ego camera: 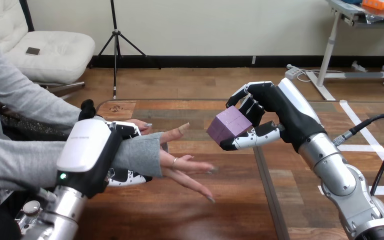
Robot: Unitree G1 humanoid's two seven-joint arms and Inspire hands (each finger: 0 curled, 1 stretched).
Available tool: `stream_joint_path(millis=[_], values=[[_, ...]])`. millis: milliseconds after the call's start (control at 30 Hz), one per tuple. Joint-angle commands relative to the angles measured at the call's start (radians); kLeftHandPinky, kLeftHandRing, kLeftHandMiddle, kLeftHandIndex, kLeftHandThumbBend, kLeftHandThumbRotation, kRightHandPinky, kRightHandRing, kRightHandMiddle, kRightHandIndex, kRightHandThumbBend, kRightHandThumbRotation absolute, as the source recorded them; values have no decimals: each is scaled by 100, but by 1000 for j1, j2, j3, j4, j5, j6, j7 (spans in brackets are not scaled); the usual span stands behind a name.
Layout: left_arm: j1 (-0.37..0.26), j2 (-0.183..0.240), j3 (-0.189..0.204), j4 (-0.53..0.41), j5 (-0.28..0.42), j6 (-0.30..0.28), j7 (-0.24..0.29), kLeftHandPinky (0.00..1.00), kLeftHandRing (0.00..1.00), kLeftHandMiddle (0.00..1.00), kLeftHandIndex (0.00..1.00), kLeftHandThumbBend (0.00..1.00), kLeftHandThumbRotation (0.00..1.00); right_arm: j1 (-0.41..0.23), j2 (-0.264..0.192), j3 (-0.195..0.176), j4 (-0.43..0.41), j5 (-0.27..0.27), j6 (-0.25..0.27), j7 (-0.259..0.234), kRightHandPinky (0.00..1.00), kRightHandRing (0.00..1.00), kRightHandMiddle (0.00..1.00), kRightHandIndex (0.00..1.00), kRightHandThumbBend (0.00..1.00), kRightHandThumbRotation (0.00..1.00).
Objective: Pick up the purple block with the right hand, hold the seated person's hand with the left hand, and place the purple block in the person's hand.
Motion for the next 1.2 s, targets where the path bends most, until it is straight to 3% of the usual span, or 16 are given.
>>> stream_joint_path(millis=[0, 233, 433, 1167], values=[[-65, 8, 28, -82, -84, -63, -97, 23, 27, 32, 34, 83, 0, -91, 2, 1, -43, -3, -6, 0, 35, 37, 40, 43, 81, 0], [-61, 20, 48, -87, -137, -84, -198, 24, 28, 33, 35, 83, 0, -93, 4, 1, -50, -2, -4, 9, 34, 37, 40, 43, 81, 0], [-54, 32, 63, -113, -168, -59, -293, 25, 30, 34, 36, 82, 0, -94, 8, 1, -54, 3, -2, 18, 35, 37, 40, 43, 81, 0], [-47, 24, 107, -135, -187, -45, -388, 26, 31, 35, 37, 83, 0, -97, 26, 4, -73, 19, -6, 61, 35, 37, 40, 42, 80, 0]])
